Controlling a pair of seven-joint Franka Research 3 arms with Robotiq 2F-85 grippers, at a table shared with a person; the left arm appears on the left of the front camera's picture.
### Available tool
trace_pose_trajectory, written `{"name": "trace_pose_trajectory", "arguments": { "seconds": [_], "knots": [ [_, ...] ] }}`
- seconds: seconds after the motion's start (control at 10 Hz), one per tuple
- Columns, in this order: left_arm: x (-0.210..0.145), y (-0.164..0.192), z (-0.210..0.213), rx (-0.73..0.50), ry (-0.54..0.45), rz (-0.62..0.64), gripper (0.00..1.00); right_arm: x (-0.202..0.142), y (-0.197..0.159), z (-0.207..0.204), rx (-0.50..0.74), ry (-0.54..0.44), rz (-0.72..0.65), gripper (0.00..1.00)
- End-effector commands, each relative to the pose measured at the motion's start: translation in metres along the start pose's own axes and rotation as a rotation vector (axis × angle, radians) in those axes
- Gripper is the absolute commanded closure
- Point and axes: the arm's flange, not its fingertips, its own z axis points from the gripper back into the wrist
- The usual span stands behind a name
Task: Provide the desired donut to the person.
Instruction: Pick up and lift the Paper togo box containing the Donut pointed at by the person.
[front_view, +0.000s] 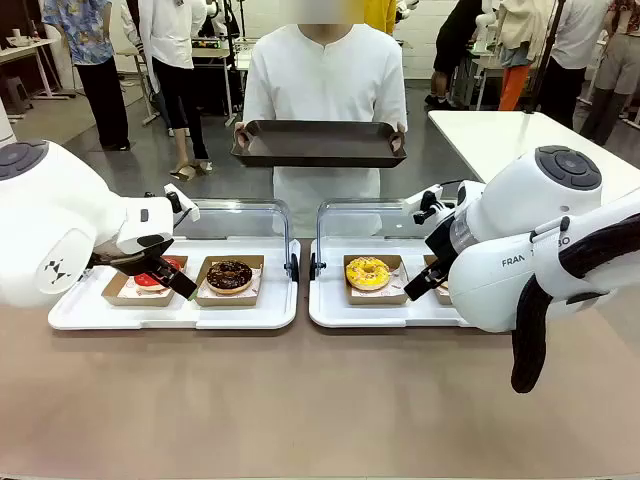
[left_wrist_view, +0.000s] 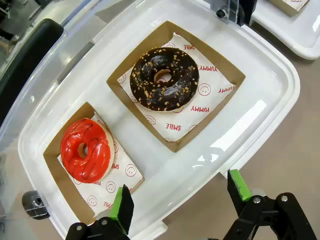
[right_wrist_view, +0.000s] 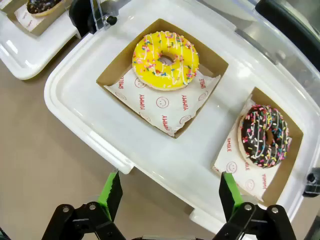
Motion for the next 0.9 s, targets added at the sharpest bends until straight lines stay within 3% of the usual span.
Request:
{"name": "trace_pose_trajectory", "arguments": {
  "seconds": [0.0,0.8],
  "knots": [
    [-0.0001,-0.0001,0.0000,0.000,0.000,0.000,0.00,0.0000,0.0000,0.0000,0.000,0.000,0.000,0.00],
    [-0.0001,-0.0001,0.0000,0.000,0.000,0.000,0.00,0.0000,0.0000,0.0000,0.000,0.000,0.000,0.00]
  ]
}}
